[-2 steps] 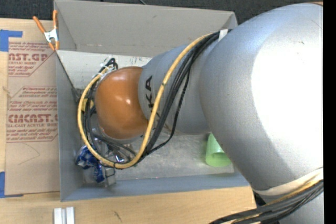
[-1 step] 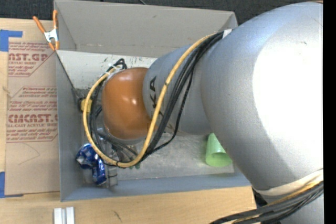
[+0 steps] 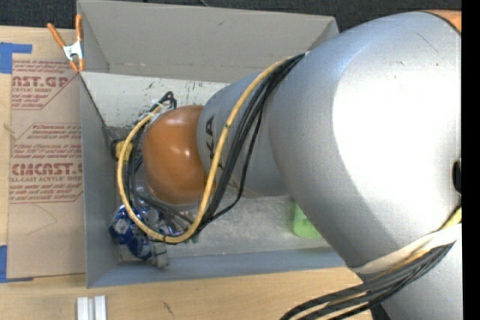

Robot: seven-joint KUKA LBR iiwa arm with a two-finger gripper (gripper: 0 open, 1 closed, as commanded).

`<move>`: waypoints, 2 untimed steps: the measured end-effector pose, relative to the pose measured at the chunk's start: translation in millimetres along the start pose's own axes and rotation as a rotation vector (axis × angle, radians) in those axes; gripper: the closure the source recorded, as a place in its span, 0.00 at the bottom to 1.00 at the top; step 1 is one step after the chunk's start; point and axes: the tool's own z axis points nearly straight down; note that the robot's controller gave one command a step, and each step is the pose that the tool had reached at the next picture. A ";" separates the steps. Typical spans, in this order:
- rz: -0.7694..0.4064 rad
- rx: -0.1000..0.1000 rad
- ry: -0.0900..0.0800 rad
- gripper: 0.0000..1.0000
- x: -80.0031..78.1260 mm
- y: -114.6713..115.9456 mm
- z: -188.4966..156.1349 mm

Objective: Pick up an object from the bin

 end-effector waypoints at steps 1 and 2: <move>0.000 -0.001 -0.006 0.00 -1.8 0.1 -1.0; 0.001 0.001 -0.005 1.00 -1.9 -1.4 -1.4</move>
Offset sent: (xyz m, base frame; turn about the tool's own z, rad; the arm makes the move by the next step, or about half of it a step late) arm 0.0000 0.0000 0.0000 0.0000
